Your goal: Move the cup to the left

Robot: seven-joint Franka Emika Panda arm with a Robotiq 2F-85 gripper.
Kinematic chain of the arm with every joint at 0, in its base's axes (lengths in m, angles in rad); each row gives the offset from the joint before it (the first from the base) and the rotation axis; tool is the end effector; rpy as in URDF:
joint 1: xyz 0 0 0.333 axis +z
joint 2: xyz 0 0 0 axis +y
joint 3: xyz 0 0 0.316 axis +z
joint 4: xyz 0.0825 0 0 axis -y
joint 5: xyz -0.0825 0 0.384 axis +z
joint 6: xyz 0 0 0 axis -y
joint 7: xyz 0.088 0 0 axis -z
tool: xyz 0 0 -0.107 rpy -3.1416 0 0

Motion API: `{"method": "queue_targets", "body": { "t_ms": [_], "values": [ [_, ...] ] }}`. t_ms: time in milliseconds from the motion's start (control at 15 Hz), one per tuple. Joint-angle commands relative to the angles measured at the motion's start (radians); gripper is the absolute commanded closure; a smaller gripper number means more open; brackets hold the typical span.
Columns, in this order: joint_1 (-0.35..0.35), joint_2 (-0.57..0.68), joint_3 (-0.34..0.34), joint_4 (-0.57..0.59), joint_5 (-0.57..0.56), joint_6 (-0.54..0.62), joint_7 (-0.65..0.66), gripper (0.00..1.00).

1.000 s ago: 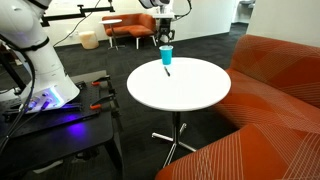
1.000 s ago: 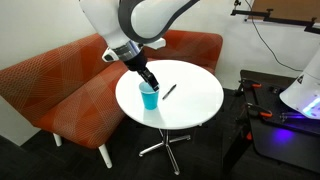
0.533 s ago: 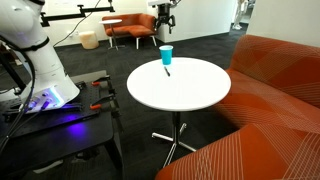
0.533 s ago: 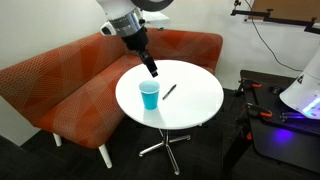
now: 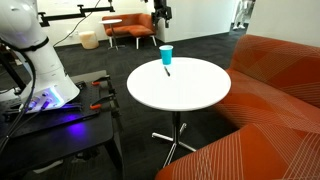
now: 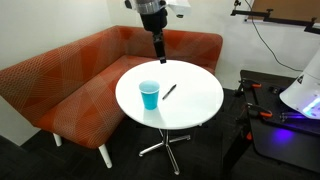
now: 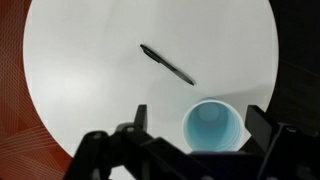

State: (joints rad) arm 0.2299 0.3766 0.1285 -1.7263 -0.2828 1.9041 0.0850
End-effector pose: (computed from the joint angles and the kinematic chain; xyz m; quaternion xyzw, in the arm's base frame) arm 0.6013 0.1966 0.3538 0.9713 0.1909 -0.0706 0.1229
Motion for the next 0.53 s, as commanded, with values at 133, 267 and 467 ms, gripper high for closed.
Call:
{"method": "queue_targets", "body": {
  "t_ms": [133, 267, 467],
  "values": [
    [-0.011, -0.080, -0.021, -0.158, -0.002, 0.174, 0.122, 0.00],
    [-0.013, -0.091, -0.024, -0.187, -0.004, 0.196, 0.130, 0.00],
    [-0.009, -0.083, -0.022, -0.177, -0.003, 0.196, 0.130, 0.00]
  ]
}}
